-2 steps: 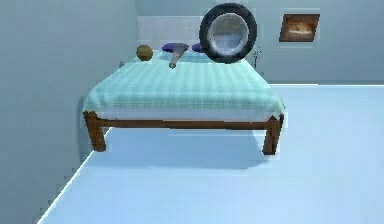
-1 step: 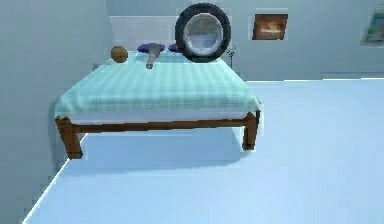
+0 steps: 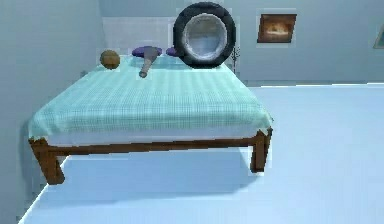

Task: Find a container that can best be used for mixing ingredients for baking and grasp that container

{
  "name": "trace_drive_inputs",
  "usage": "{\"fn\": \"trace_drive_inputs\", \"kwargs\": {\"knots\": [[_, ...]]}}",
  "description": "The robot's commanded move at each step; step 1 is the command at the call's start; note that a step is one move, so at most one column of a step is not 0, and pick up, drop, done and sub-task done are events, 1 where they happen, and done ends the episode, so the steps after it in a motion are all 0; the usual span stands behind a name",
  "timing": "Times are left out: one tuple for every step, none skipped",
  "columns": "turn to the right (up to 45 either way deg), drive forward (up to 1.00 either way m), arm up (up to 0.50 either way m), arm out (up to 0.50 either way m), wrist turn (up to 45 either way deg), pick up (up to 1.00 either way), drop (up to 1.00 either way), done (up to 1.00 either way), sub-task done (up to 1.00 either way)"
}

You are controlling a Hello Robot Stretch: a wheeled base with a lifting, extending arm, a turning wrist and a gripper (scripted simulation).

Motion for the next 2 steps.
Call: {"fn": "trace_drive_inputs", "kwargs": {"knots": [[24.0,0.0,0.0,0.0,0.0,0.0,0.0,0.0,0.0],[0.0,0.45,0.0,0.0,0.0,0.0,0.0,0.0,0.0]]}}
